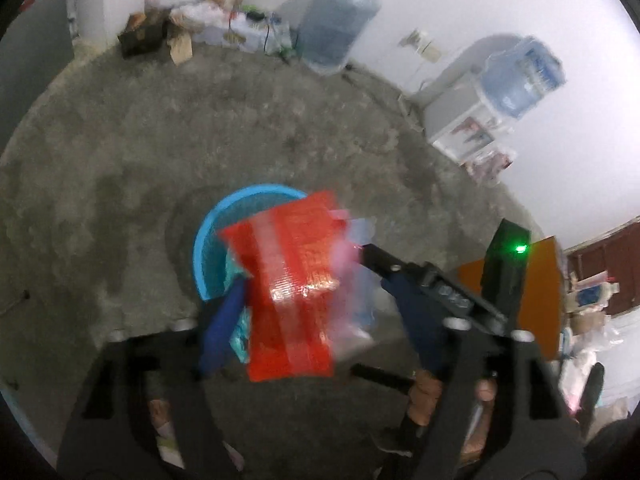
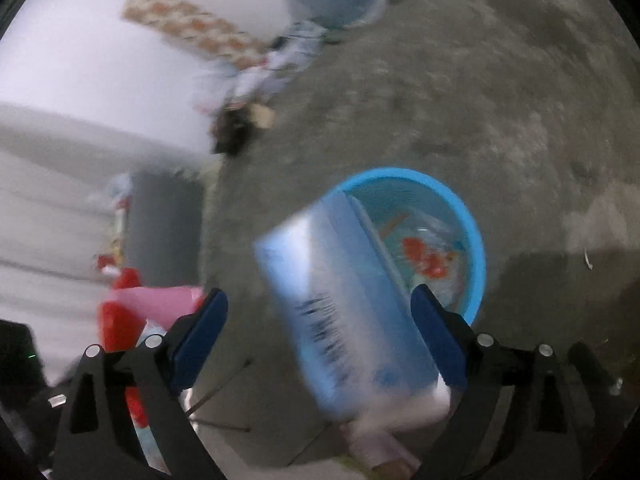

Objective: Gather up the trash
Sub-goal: 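Carry the red wrapper and blue box to the wastebasket and release both, then move both grippers back over the floral bed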

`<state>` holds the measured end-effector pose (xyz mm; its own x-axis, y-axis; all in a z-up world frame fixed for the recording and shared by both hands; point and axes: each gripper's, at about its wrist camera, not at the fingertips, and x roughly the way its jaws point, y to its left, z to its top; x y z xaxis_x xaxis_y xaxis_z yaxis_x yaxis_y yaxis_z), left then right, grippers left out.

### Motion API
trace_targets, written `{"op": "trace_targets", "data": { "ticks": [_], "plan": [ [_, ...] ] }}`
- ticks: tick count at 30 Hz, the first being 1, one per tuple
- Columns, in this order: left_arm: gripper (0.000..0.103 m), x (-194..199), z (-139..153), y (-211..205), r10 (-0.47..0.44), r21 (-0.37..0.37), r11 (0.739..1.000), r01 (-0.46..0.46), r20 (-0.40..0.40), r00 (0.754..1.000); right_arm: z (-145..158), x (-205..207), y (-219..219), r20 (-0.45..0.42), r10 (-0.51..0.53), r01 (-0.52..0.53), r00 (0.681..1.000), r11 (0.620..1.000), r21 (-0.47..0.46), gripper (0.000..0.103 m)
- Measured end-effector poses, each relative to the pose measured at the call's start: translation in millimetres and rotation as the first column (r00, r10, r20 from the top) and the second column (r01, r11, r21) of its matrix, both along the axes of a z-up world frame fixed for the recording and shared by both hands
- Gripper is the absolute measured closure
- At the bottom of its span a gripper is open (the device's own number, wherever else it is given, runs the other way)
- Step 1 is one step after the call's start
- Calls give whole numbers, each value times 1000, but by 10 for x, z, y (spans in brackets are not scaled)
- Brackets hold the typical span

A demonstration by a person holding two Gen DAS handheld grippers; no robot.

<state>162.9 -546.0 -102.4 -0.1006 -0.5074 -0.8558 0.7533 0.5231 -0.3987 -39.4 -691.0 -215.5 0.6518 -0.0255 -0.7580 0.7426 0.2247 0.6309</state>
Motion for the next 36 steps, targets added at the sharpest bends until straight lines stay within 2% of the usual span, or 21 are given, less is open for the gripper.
{"op": "trace_targets", "data": {
  "ticks": [3, 6, 11, 15, 18, 23, 27, 29, 31, 33, 36],
  "plan": [
    [28, 11, -314, -65, 7, 89, 996, -6, -8, 1000, -476, -110, -79, -87, -88, 95, 992, 992, 86, 13],
    [28, 35, -300, 81, 18, 41, 999, -16, -48, 999, -629, -316, -18, -51, -167, 172, 985, 978, 117, 13],
    [28, 30, 14, 298, 5, -14, 1000, -6, -9, 1000, -567, -277, 77, -48, -160, 163, 986, 984, 73, 13],
    [28, -71, 476, 563, 1, -86, 996, 2, 45, 999, -225, -147, 199, -27, -125, 125, 992, 992, 15, 13],
    [28, -119, 804, 842, 20, -128, 992, -14, 49, 999, 159, 74, 357, -17, -59, 58, 998, 997, -56, 13],
    [26, -210, 1250, 1811, 150, -241, 959, -147, -7, 989, 824, 437, 917, 28, 75, -69, 997, 981, -183, 13],
    [24, -261, 1440, 2586, 244, -254, 940, -228, 35, 969, 1303, 739, 1442, 18, 227, -211, 974, 930, -300, 13],
    [24, -257, 1533, 3084, 317, -248, 925, -288, 88, 944, 1555, 874, 1711, -6, 304, -285, 953, 885, -369, 12],
    [24, -266, 1624, 3525, 407, -255, 895, -367, 128, 904, 1784, 980, 1955, -35, 360, -340, 932, 839, -424, 9],
    [24, -302, 1697, 3936, 491, -277, 853, -442, 143, 859, 1989, 1057, 2174, -51, 404, -380, 914, 801, -463, 8],
    [23, -381, 1746, 4467, 599, -310, 783, -540, 139, 789, 2177, 1170, 2456, -68, 491, -459, 868, 744, -486, 7]
  ]
}}
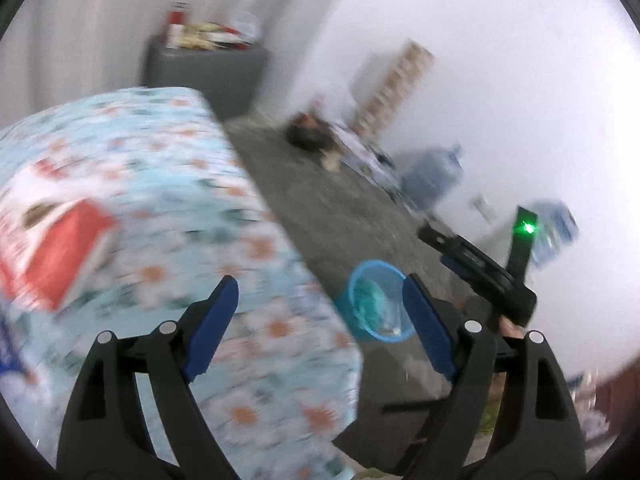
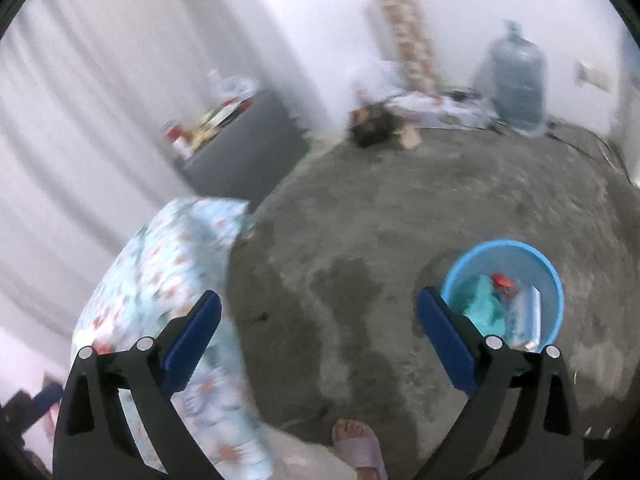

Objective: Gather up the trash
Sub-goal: 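Move both grippers back over the floral bed, then grasp the Pepsi bottle around its label with the right gripper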

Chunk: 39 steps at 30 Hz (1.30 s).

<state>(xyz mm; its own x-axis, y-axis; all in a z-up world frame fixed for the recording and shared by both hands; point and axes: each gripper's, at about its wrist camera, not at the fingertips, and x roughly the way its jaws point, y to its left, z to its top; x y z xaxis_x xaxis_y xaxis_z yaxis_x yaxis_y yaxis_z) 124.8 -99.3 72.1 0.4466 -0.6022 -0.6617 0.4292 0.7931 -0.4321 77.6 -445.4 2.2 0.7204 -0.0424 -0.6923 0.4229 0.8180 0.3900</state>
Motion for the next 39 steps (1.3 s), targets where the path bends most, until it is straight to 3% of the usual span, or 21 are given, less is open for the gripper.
{"op": "trace_targets", "data": {
  "ticks": [6, 15, 23, 34, 39],
  "plan": [
    [23, -281, -17, 702, 162, -5, 987, -161, 48, 986, 243, 102, 478, 12, 140, -139, 990, 988, -65, 7],
    [23, -516, -107, 1303, 329, 4, 943, -331, 102, 939, 277, 410, 1009, 47, 347, -350, 937, 935, 62, 7],
    [23, -580, -170, 1506, 354, 33, 931, -362, 145, 924, 73, 562, 1535, -16, 476, -472, 879, 875, 107, 7],
    [23, -376, 7, 1851, 371, -26, 928, -372, 169, 913, -34, 815, 1925, 2, 570, -556, 821, 800, 223, 7],
    [23, -233, 82, 2058, 418, -42, 908, -417, 163, 894, -112, 893, 2113, 8, 601, -580, 799, 767, 276, 7]
  ]
}}
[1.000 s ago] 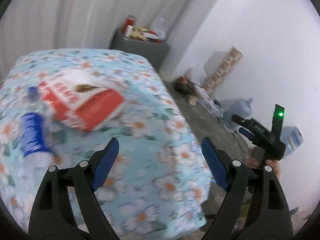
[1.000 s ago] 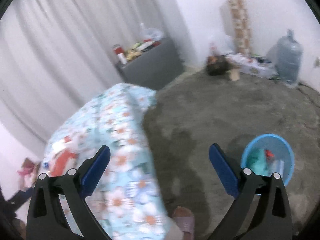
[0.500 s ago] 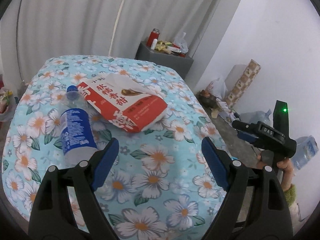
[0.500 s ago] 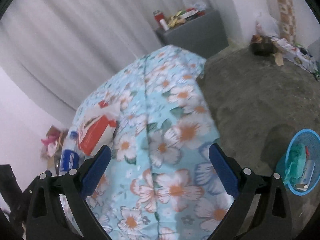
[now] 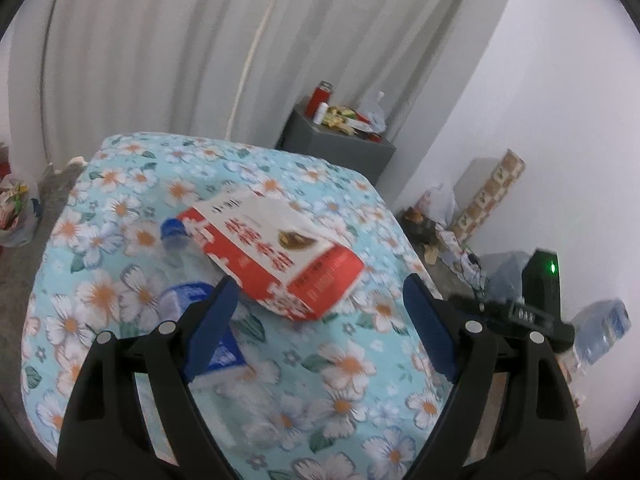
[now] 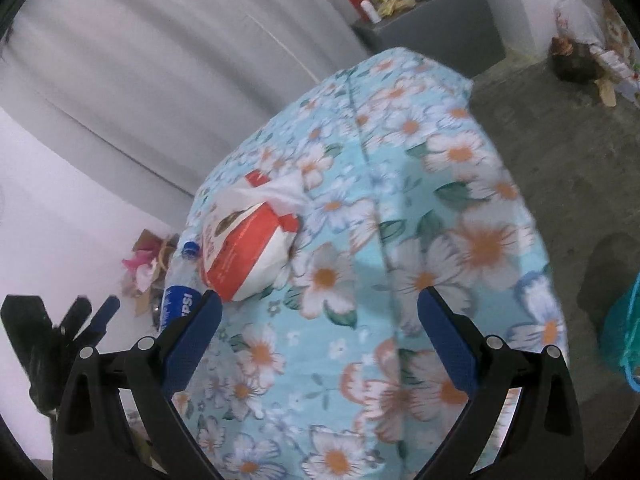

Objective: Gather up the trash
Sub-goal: 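Grasp the Pepsi bottle around its label with the right gripper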

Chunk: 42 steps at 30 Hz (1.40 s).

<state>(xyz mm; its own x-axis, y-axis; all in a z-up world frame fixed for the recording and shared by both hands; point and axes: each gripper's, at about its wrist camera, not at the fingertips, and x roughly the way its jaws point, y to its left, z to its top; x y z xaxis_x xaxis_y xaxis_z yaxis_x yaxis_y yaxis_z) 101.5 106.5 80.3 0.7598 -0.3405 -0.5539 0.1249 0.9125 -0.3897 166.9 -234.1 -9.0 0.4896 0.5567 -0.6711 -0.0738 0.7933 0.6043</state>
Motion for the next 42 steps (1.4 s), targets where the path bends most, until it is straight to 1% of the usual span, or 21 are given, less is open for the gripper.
{"op": "trace_targets", "data": {
  "ticks": [3, 5, 8, 13, 18, 22, 24, 26, 30, 35, 39, 42],
  "plan": [
    [23, 12, -27, 121, 31, -33, 999, -32, -5, 999, -54, 17, 70, -22, 21, -20, 1000, 999, 37, 8],
    [23, -6, -75, 202, 52, -55, 997, -53, -12, 999, -103, 31, 107, -43, 36, -32, 998, 996, 88, 10],
    [23, -41, -146, 283, 73, -73, 995, -74, -23, 997, -227, 107, 212, -96, 72, -52, 993, 979, 196, 12],
    [23, -128, -283, 453, 122, -89, 988, -126, -50, 991, -315, 180, 435, -130, 98, -71, 987, 977, 201, 13],
    [23, -199, -475, 568, 138, -79, 986, -146, -102, 985, -282, 201, 563, -113, 92, -81, 989, 992, 98, 13],
    [23, -195, -635, 594, 125, -85, 987, -138, -142, 982, -215, 227, 553, -90, 77, -72, 993, 996, 60, 14],
    [23, -173, -706, 605, 117, -97, 986, -134, -163, 980, -154, 255, 543, -66, 66, -65, 996, 998, 20, 15],
    [23, -135, -771, 616, 112, -109, 985, -133, -181, 977, -116, 291, 535, -56, 61, -61, 997, 998, 0, 18],
    [23, -88, -847, 623, 106, -114, 985, -130, -196, 975, -4, 358, 579, -16, 61, -62, 998, 998, -31, 22],
    [26, -47, -939, 650, 97, -126, 984, -126, -218, 971, 92, 538, 681, 26, 76, -72, 997, 989, -127, 28],
    [29, -31, -979, 667, 92, -133, 983, -124, -224, 970, 189, 768, 796, 52, 116, -105, 992, 978, -180, 29],
    [30, -21, -991, 676, 91, -135, 983, -124, -229, 969, 251, 943, 941, 65, 151, -132, 986, 964, -233, 29]
  ]
}}
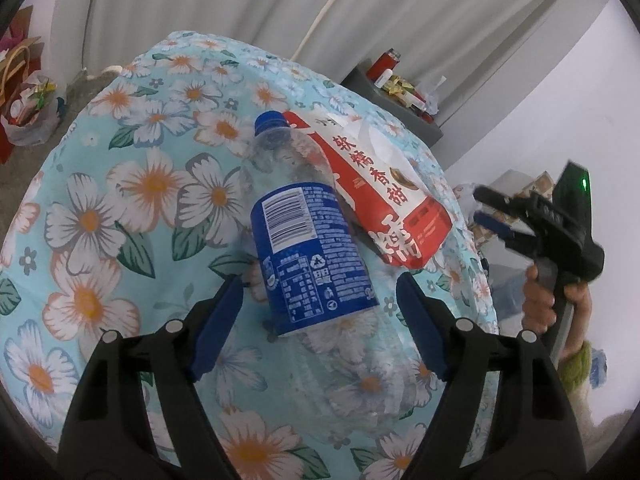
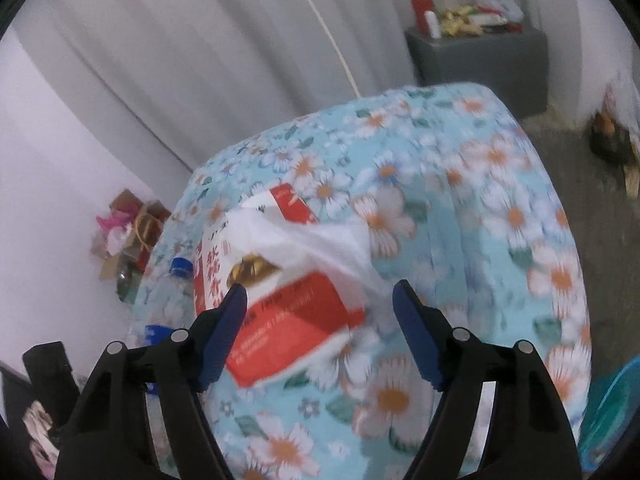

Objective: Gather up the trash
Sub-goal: 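Grasp the Pepsi bottle around its label with the right gripper, then grasp the white tissue on the snack box with the left gripper while the right gripper holds the Pepsi bottle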

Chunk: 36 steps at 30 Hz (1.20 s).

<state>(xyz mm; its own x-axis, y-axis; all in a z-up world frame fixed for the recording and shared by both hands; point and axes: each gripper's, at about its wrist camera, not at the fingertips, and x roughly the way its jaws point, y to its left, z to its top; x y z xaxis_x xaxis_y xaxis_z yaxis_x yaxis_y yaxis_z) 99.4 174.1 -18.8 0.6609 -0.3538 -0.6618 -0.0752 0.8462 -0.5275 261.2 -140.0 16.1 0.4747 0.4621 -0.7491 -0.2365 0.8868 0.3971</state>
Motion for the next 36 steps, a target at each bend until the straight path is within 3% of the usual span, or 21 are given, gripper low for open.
{"op": "trace_targets", "data": {
  "ticks": [3, 9, 13, 19, 20, 23, 30, 36],
  "plan": [
    [30, 2, 11, 23, 4, 9, 1000, -4, 6, 1000, 86, 47, 138, 4, 29, -29, 1000, 1000, 1, 31],
    [34, -67, 92, 269, 104, 57, 993, -107, 40, 994, 75, -250, 714, -52, 242, -232, 969, 961, 153, 31],
    [38, -113, 110, 498, 176, 68, 982, -178, 40, 984, -141, -427, 1241, -127, 357, -335, 925, 927, 166, 31],
    [39, -227, 141, 643, 219, 78, 972, -221, 34, 975, -542, -425, 1695, -236, 370, -345, 898, 928, 141, 31],
    [39, -243, 147, 649, 221, 83, 971, -223, 34, 975, -595, -413, 1732, -251, 371, -344, 894, 928, 145, 36],
    [39, -286, 168, 656, 226, 82, 970, -228, 37, 973, -690, -422, 1776, -294, 378, -334, 878, 923, 189, 42],
    [39, -301, 226, 532, 195, 83, 977, -198, 45, 980, -492, -668, 1466, -245, 415, -367, 876, 904, 221, 45],
    [39, -223, 272, 316, 134, 86, 987, -139, 59, 989, -232, -1251, 893, -158, 392, -375, 906, 918, 127, 45]
  ]
}}
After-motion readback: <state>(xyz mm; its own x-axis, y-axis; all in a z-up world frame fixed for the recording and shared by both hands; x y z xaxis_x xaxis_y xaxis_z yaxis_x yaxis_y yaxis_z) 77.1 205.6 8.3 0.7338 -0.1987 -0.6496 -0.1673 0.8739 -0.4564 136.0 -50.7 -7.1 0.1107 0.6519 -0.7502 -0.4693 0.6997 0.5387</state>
